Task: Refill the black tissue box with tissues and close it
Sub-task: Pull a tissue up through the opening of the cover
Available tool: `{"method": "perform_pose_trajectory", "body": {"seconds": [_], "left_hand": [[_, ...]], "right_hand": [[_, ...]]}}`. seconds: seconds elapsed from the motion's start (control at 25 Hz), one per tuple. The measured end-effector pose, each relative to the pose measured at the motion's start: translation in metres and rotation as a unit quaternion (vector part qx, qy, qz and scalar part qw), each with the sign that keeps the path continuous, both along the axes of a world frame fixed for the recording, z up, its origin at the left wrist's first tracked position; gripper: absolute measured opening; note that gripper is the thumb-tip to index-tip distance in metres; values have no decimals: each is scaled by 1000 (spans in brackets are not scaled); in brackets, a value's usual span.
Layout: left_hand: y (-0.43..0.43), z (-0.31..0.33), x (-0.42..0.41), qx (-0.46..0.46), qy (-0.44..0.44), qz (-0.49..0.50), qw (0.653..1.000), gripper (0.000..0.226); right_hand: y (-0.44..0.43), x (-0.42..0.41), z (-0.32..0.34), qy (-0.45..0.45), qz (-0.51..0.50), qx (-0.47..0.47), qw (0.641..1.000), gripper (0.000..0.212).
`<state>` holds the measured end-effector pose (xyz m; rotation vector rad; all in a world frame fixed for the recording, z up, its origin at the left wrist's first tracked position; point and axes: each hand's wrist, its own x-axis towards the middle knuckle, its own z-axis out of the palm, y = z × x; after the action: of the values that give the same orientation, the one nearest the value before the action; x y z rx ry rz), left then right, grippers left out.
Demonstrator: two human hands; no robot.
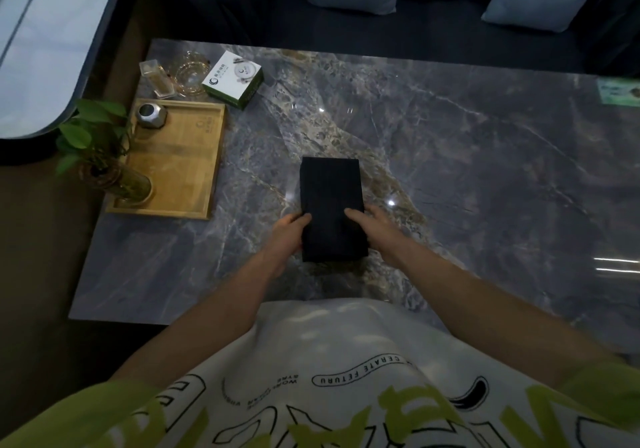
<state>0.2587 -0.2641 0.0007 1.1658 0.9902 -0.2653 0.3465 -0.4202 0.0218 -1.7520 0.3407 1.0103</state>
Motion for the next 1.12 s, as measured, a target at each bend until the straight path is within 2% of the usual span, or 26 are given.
{"method": "perform_pose_trajectory", "body": {"seconds": [0.12,0.2,0.32,0.44,0.6,0.68,0.76,0.84,0.92,1.12], "left_hand": [[9,-2,-11,37,-46,20,998,25],[13,-2,-16,37,-61,24,997,30],[13,2,-15,-24,-42,44,998,50],[7,2,-13,-45,-76,39,995,26],[4,5,-13,1,-105,4,994,24],[-1,7,-11,-11,-112,-31,993,24],[-6,5,-11,-17,-107,-49,993,25],[-9,4,-11,-19,-101,-43,994,27],[-7,1,-10,-18,-100,-22,995,29],[-2,-18,-11,58,2,-5,998,45]], "right_hand": [[-2,-3,6,38,-46,56,997,46],[-6,-4,9,72,-38,81,993,45],[-7,-6,7,102,-7,117,988,57],[-1,-8,9,73,19,84,994,80],[8,0,17,43,48,26,998,87],[6,2,16,37,40,22,998,83],[1,0,12,20,11,29,999,67],[-4,-1,8,0,-24,37,999,50],[-8,0,7,-10,-36,45,998,44],[-26,2,2,65,-63,117,989,32]]}}
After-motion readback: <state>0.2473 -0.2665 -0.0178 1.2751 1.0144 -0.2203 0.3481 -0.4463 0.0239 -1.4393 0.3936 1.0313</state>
